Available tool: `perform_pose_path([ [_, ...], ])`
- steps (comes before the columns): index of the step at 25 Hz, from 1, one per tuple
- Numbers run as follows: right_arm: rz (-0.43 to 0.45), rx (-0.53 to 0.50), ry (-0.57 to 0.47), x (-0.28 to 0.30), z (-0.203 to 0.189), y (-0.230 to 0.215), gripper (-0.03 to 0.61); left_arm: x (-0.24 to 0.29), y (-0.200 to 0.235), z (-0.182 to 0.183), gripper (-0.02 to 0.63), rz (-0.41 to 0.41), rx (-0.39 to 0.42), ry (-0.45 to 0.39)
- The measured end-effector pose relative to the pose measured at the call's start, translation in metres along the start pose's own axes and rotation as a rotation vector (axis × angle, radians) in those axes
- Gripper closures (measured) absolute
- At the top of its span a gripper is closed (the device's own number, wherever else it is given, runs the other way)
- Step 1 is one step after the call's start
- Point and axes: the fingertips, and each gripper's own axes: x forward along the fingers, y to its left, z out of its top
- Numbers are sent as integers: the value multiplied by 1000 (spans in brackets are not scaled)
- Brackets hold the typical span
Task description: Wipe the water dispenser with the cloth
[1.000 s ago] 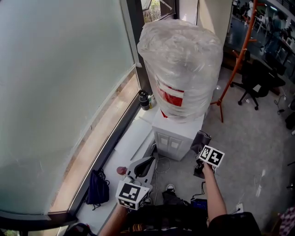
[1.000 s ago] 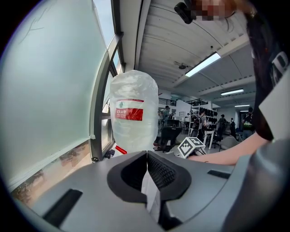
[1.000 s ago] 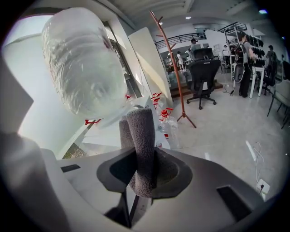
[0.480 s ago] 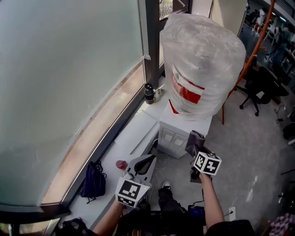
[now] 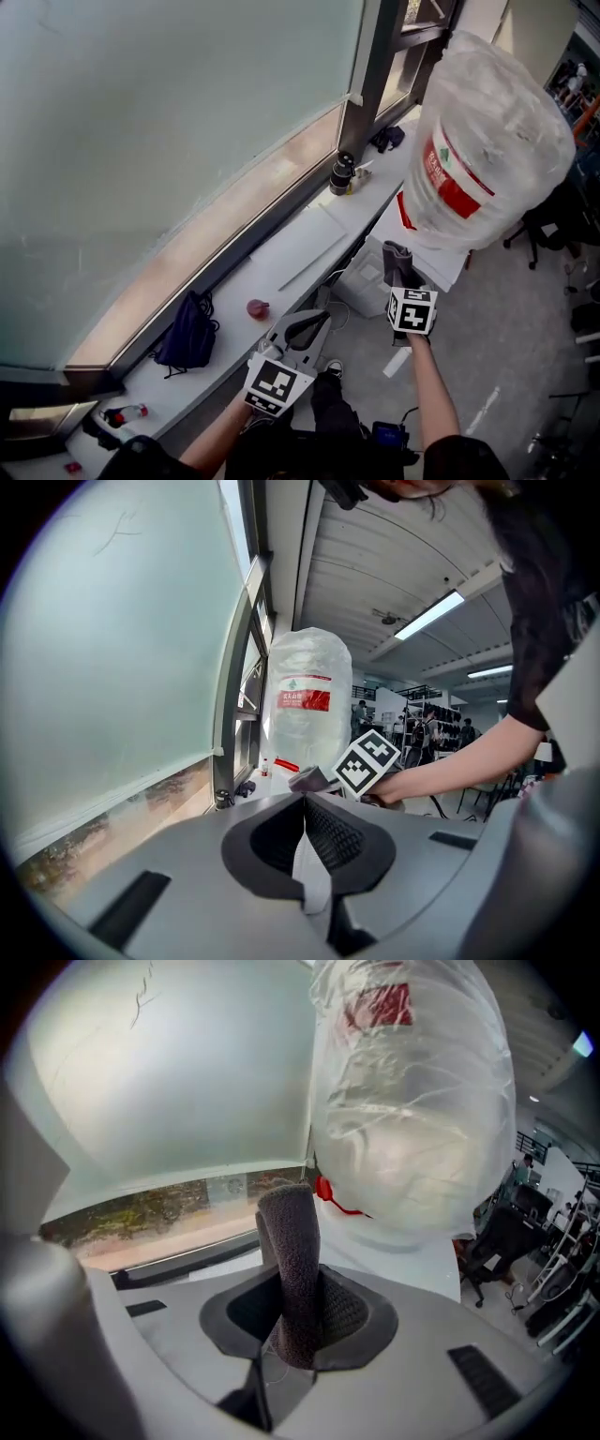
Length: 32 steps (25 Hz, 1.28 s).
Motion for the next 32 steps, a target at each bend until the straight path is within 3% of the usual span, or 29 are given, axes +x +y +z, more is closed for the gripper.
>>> perform_pose_path([
  [12,-117,-122,58,71,-54,18,476,-18,34,-69,597,69,-86,7],
  [27,-119,-262,238,210,-216,46,476,29,74,-197,596,158,-142,-5],
  [32,-96,-281,289,261,-273,60,476,55,70,-245,595,174,-114,20],
])
